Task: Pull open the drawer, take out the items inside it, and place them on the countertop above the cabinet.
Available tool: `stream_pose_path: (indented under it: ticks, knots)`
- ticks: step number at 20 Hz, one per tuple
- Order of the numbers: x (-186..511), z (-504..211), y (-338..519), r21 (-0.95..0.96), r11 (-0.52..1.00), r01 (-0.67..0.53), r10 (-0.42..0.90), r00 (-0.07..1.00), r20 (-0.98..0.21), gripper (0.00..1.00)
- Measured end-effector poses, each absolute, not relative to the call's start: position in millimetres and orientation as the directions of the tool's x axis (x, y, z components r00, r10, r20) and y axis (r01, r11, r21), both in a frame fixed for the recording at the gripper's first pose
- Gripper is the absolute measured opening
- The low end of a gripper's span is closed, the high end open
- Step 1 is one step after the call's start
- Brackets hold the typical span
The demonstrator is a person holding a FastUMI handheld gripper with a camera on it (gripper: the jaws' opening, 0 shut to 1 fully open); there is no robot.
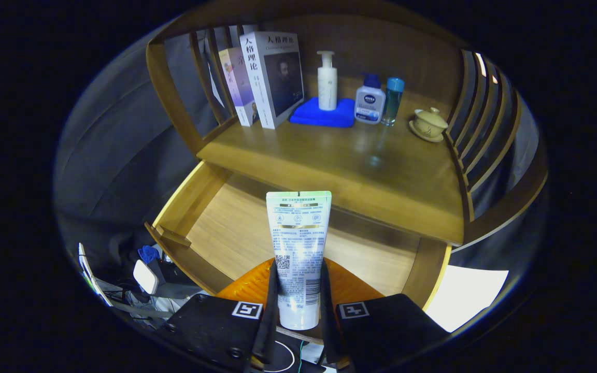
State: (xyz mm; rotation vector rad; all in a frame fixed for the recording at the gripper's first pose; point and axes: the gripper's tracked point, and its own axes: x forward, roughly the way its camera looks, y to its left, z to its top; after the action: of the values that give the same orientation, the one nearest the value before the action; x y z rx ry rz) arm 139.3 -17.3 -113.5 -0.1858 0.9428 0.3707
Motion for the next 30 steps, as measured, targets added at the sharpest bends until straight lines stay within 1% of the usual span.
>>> stream_pose_path:
  ticks: [5,8,13,17,22,26,30]
  knots:
    - [160.5,-73.6,-20.1,0.030,0.935,-0.353,0.250,0.596,-0.763,0.39]
    - [182.5,-53.3,-25.1,0.051,0.950,-0.308,0.246,0.637,-0.731,0.39]
    - [220.2,-47.0,-28.9,0.081,0.969,-0.231,0.220,0.672,-0.707,0.39]
    - [247.3,-66.0,-24.0,0.080,0.978,-0.190,0.190,0.677,-0.711,0.39]
    - [274.8,-92.8,-9.1,0.095,0.980,-0.173,0.186,0.640,-0.746,0.39]
    - [299.8,-112.1,-4.5,0.101,0.985,-0.136,0.164,0.607,-0.777,0.39]
    - [323.7,-120.6,4.0,0.127,0.987,-0.096,0.159,0.602,-0.783,0.39]
